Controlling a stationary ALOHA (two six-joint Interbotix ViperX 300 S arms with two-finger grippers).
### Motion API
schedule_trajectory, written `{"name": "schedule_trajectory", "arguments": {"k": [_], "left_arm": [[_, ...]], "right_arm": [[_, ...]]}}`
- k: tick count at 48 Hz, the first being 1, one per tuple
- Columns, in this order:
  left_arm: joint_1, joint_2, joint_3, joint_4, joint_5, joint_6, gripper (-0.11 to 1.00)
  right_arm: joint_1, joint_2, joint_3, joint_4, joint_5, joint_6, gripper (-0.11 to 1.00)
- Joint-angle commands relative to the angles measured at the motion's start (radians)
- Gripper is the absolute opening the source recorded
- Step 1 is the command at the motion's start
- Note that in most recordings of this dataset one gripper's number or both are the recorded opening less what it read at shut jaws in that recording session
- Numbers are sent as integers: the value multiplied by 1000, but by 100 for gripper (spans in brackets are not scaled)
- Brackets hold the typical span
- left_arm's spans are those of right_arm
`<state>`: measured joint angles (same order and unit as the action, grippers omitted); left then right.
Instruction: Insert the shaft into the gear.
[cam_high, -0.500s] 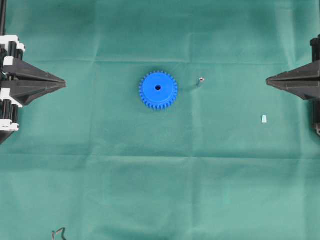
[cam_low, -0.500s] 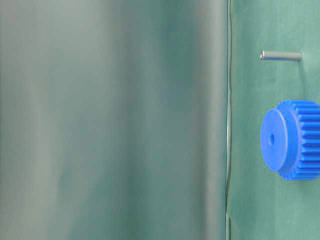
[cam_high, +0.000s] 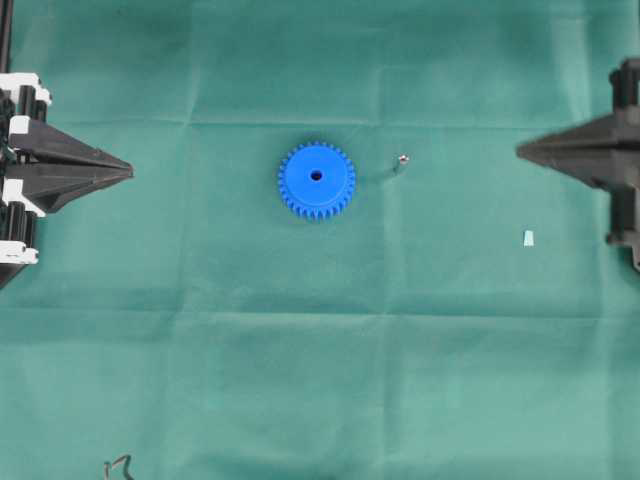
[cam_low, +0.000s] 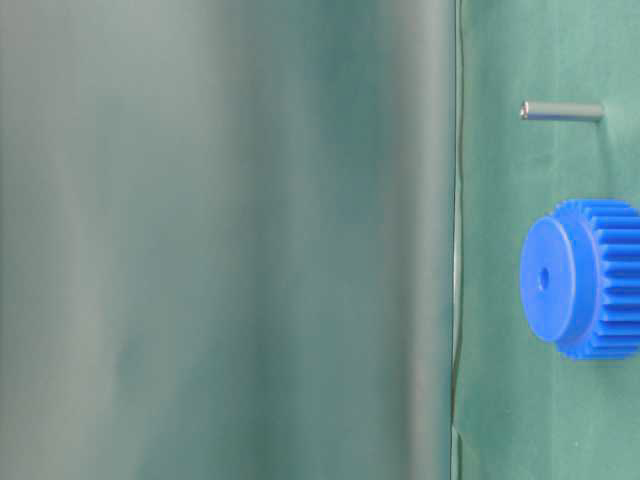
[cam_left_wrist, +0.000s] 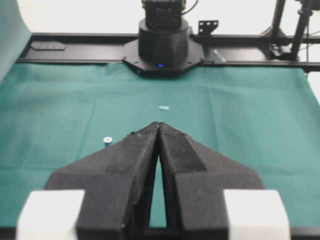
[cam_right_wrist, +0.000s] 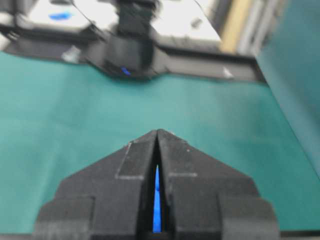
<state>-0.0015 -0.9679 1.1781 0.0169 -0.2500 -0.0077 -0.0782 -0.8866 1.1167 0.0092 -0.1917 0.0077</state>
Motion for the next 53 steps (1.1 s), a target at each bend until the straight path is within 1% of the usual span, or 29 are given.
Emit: {"name": "schedule_trajectory", "arguments": {"k": [1, 9, 12, 15, 17, 20, 21, 24, 26, 27, 28, 34, 43, 49, 53], "left_arm": [[-3, 3, -29, 3, -5, 2, 0], [-3, 3, -29, 3, -5, 0, 0], [-3, 3, -29, 3, -5, 0, 0], [-3, 3, -29, 3, -3, 0, 0], [-3, 3, -29, 3, -5, 0, 0], [-3, 3, -29, 3, -5, 0, 0], [-2, 3, -29, 3, -3, 0, 0], [-2, 3, -29, 3, -3, 0, 0], [-3, 3, -29, 3, -3, 2, 0], [-3, 5, -28, 3, -3, 2, 0], [-3, 5, -29, 3, -3, 2, 0], [-3, 3, -28, 3, -3, 2, 0], [-2, 3, -29, 3, 0, 2, 0], [-2, 3, -29, 3, 2, 2, 0], [-2, 3, -29, 3, 2, 2, 0]], "right_arm": [[-57, 67, -52, 8, 9, 3, 3], [-121, 192, -81, 6, -12, 3, 3], [-137, 239, -89, 6, -25, 5, 9], [-141, 288, -100, 11, -29, 5, 22], [-143, 322, -106, 14, -31, 5, 33], [-143, 387, -117, 18, -34, 5, 51], [-143, 405, -118, 20, -34, 5, 60], [-143, 460, -124, 25, -41, 5, 77], [-143, 497, -127, 29, -52, 5, 87], [-143, 515, -129, 32, -58, 5, 90], [-143, 532, -130, 35, -67, 5, 90], [-143, 630, -133, 57, -124, 5, 80], [-143, 744, -130, 84, -193, 5, 80], [-143, 804, -135, 92, -221, 6, 80], [-143, 836, -138, 92, -235, 20, 80]]}}
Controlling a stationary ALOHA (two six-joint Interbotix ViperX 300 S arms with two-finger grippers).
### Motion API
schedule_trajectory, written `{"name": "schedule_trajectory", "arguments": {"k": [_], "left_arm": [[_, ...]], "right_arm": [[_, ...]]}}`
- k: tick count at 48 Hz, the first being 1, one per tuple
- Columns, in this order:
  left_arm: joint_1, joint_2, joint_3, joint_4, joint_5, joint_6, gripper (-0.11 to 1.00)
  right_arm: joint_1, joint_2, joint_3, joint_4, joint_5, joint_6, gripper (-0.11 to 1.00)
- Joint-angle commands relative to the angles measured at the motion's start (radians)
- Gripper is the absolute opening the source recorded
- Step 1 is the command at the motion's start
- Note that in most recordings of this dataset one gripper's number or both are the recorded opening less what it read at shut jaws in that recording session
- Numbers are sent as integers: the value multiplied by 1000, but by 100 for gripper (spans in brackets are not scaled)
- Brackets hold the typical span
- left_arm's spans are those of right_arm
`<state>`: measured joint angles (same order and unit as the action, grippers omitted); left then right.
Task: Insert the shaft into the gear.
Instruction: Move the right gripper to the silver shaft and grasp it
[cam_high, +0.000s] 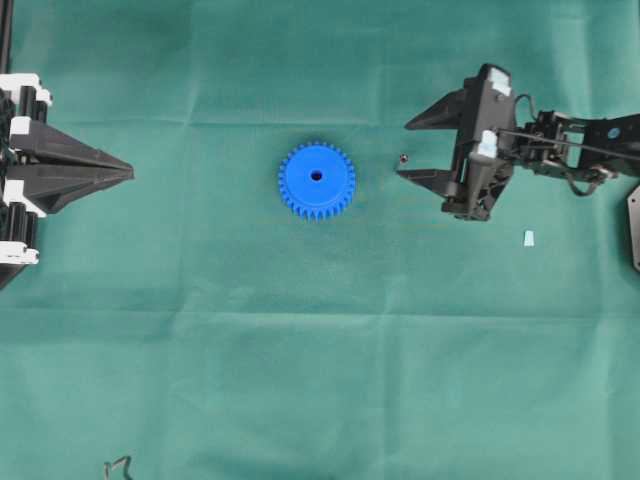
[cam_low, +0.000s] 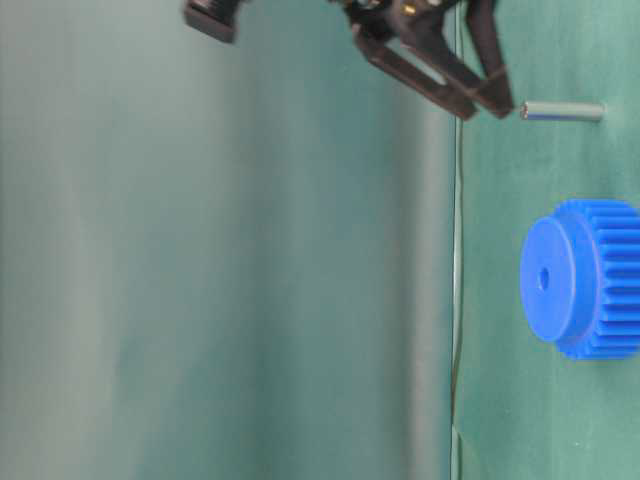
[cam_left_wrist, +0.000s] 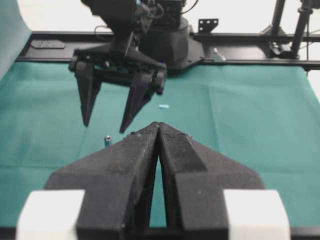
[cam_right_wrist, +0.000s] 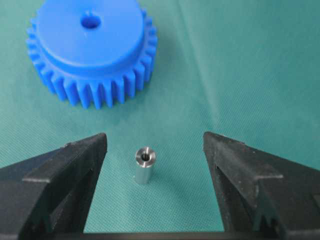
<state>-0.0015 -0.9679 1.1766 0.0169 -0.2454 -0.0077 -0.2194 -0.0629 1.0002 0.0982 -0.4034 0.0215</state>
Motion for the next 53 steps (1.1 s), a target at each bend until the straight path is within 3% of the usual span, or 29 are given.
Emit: {"name": "schedule_trajectory", "arguments": {"k": [1, 11, 20, 24, 33, 53], "left_arm": [[-3, 3, -28, 3, -2, 2, 0], [-2, 3, -28, 3, 8, 2, 0], [-2, 3, -28, 3, 12, 2, 0], [-2, 3, -28, 3, 17, 2, 0], [0, 0, -28, 3, 21, 2, 0], [3, 0, -28, 3, 28, 0, 0]], "right_arm": [[-2, 20, -21, 3, -26, 9, 80], [-2, 61, -20, 3, -41, 21, 77], [2, 78, -28, 3, -44, 21, 66], [5, 78, -29, 0, -44, 21, 57], [17, 78, -26, -3, -40, 20, 18], [21, 8, -34, -3, 25, 12, 17]]}}
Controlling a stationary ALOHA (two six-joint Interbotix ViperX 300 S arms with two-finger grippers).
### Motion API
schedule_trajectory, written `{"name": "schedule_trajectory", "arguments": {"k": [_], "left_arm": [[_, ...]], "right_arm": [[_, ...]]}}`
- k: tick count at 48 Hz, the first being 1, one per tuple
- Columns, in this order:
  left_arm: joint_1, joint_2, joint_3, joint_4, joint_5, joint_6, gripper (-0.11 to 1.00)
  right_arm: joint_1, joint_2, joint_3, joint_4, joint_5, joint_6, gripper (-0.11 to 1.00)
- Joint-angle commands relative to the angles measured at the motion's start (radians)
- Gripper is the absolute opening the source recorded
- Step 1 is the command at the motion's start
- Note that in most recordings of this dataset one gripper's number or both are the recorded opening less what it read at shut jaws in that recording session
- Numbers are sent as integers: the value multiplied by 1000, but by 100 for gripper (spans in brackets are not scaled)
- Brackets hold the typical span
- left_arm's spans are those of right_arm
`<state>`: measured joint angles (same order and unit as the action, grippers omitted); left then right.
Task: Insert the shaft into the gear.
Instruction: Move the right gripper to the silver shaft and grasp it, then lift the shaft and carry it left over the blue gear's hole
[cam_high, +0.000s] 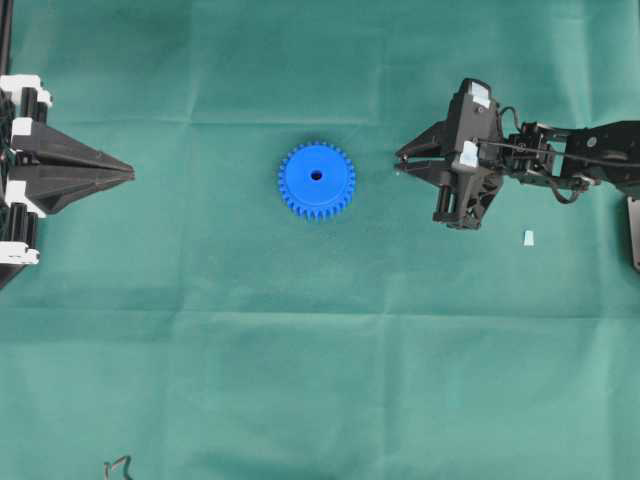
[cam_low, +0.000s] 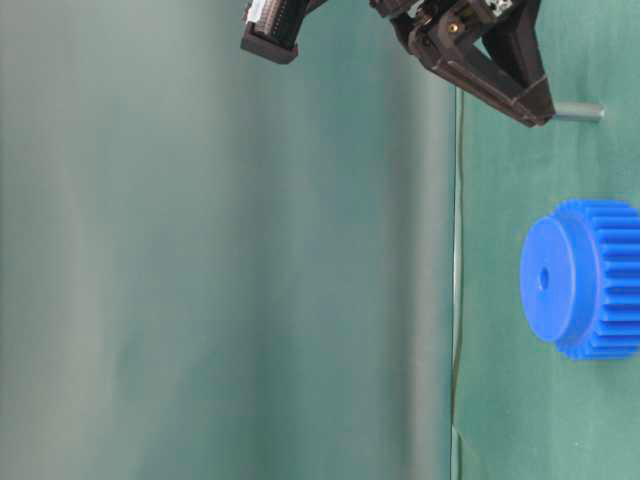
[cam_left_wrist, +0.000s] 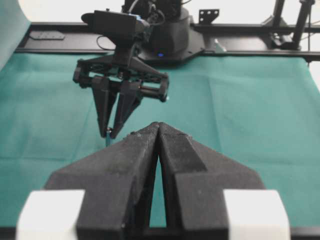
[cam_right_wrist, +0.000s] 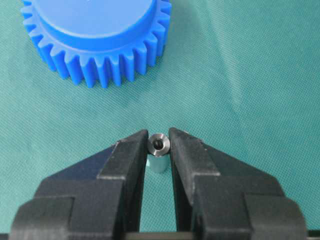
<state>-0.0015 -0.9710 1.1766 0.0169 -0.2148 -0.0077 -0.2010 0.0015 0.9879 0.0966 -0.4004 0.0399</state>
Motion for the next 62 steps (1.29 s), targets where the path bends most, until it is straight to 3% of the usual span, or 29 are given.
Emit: {"name": "schedule_trajectory", "arguments": {"k": [1, 18, 29, 42, 62], "left_arm": [[3, 3, -28, 3, -3, 0, 0], [3, -3, -32, 3, -5, 0, 0], [3, -3, -32, 3, -2, 0, 0], [3, -3, -32, 3, 8, -2, 0], [3, -5, -32, 3, 9, -2, 0]], "right_arm": [[3, -71, -23, -2, 34, -9, 17], [-14, -350, -106, -14, 359, -54, 17], [-14, -410, -124, -17, 431, -58, 17], [-3, -347, -169, -17, 400, -55, 17], [32, -58, -430, -18, 397, -67, 17]]}}
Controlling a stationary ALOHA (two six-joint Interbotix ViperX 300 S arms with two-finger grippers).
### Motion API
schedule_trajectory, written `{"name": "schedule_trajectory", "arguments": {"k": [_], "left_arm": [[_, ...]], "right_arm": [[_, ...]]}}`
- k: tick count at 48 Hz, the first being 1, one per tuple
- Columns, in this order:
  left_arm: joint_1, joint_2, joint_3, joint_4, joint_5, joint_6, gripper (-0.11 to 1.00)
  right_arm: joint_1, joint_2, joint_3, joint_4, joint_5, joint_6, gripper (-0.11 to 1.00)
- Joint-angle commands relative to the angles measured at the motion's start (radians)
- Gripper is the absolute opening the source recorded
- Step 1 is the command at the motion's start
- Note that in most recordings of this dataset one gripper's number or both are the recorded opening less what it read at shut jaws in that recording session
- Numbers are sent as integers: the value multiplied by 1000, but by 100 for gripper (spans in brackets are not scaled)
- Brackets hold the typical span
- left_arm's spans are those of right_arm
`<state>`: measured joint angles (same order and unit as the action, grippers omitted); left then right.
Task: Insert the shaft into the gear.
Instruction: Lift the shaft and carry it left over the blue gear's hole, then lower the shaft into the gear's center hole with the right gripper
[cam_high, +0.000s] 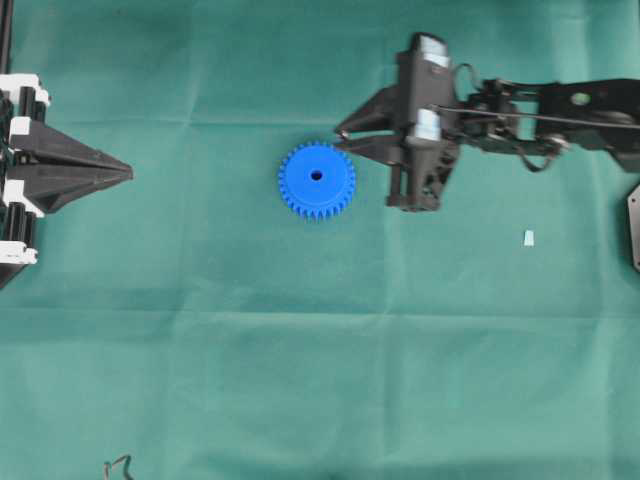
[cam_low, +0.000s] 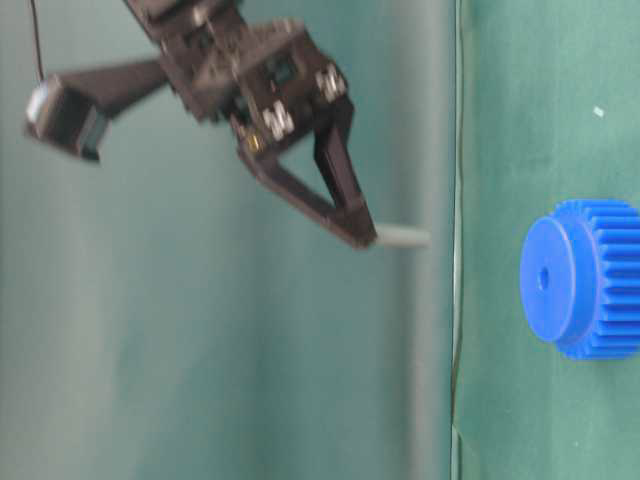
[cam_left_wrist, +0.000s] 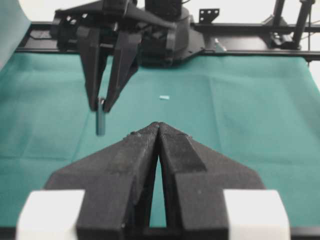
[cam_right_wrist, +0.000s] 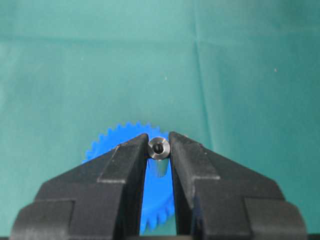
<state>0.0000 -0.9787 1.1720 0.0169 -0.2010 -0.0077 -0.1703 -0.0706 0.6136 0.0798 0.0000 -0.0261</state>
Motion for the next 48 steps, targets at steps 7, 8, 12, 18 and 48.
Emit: {"name": "schedule_trajectory", "arguments": {"k": [7, 8, 12, 18, 48], "left_arm": [[2, 5, -28, 3, -3, -3, 0], [2, 3, -28, 3, -5, -3, 0], [2, 3, -28, 3, -5, -3, 0], [2, 3, -28, 3, -5, -2, 0], [2, 5, -28, 3, 6, 0, 0]], "right_arm": [[3, 43, -83, 0, 2, -2, 17], [3, 43, -84, 0, 0, -2, 17], [3, 43, -83, 0, -2, 0, 17], [5, 48, -81, 0, -6, 5, 17], [37, 216, -3, 20, -198, 31, 17]]}}
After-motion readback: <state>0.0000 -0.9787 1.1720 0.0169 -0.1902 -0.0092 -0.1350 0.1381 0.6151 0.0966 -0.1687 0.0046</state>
